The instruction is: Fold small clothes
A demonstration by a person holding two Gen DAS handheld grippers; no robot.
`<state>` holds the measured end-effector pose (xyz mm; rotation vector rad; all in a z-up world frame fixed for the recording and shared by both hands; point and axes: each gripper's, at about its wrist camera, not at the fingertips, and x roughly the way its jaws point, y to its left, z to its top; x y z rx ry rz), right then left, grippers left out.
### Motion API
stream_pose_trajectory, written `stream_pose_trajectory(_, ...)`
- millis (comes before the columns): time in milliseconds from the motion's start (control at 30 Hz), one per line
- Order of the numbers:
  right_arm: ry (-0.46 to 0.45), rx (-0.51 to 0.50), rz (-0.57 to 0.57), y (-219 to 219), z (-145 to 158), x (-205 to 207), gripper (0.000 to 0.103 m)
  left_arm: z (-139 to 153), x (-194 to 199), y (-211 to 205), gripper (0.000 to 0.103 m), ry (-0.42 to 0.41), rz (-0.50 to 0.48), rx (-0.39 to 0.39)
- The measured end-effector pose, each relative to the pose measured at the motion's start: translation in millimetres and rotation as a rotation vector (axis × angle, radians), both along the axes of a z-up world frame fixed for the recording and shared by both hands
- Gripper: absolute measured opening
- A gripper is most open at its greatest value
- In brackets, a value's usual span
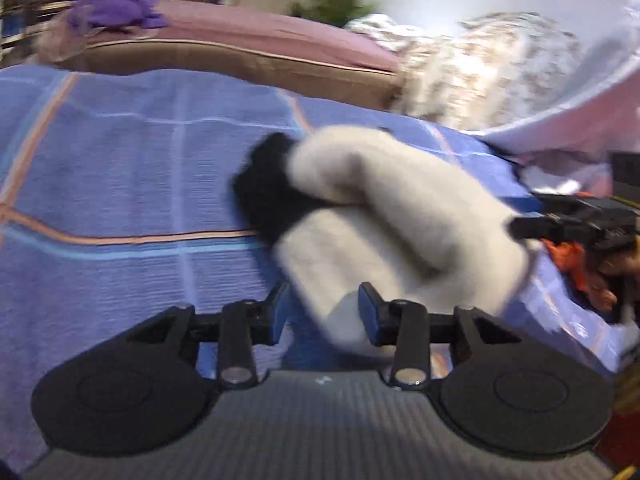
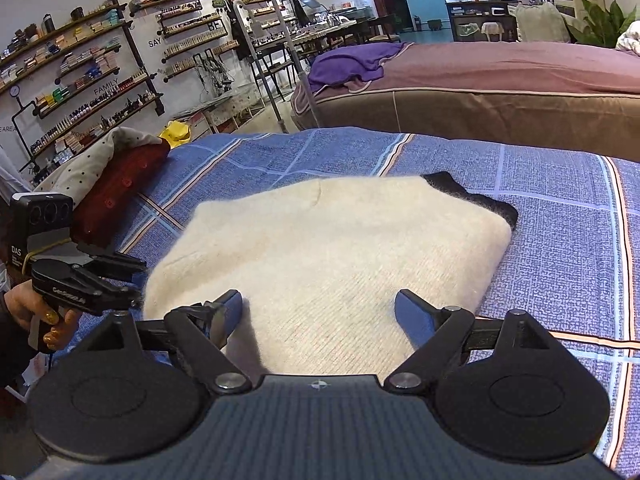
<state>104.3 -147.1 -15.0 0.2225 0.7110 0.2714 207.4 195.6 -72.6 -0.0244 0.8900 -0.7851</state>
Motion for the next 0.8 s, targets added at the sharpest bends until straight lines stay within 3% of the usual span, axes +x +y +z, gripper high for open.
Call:
stream_pose_trajectory(67, -0.003, -0.035, -0.007, 7.4, -2.3, 0.7, 0.103, 9.5, -4.3, 6.8, 0.036, 0.004, 0.067, -0.016)
stream_pose_trajectory(167, -0.01, -0.092, -0.003, 19.2, -5.1, 1.4, 0.103, 40.1, -32.7, 1.5, 0.047, -0.108, 0.115, 0.023)
stream_pose_trajectory(267, -0.027, -0.162, -0.002, 30.7, -9.9, 0.0, 0.103, 75.3, -64.9, -27.6, 0.065, -0.235, 0.086, 0.074)
stream_pose_trajectory(300, -0.036, -0.18, -0.001, 33.8, -11.5, -1.3, 0.103, 82.2, -71.0, -36.8, 0.075, -0.247, 0.078, 0.076)
stream_pose_trajectory(367, -0.05, -0.19, -0.009, 34.1, -11.4, -3.5, 0.103, 94.2, -80.4, -61.7, 0.086, -0.259, 0.079, 0.096)
stream_pose_trajectory(433, -0.065, -0.153, -0.041, 25.5, -2.9, -11.2, 0.103, 98.6, -86.1, -87.4, 0.1, -0.282, 0.086, 0.158)
stream_pose_trajectory(533, -0.107, -0.098, -0.119, 4.4, 8.3, -36.2, 0.103, 97.6, -92.9, -115.8, 0.103, -0.279, 0.138, 0.222)
stream_pose_trajectory(633, -0.07, -0.076, -0.206, -23.0, 4.8, -60.5, 0.103, 90.6, -98.9, -121.9, 0.103, -0.211, 0.119, 0.124)
stream_pose_trajectory(667, -0.051, -0.056, -0.236, -32.3, 2.0, -68.3, 0.103, 86.6, -100.0, -125.1, 0.103, -0.2, 0.117, 0.125)
stream_pose_trajectory(800, -0.079, 0.012, -0.289, -55.4, -3.3, -100.5, 0.103, 69.3, -105.6, -144.4, 0.1, -0.271, 0.115, 0.254)
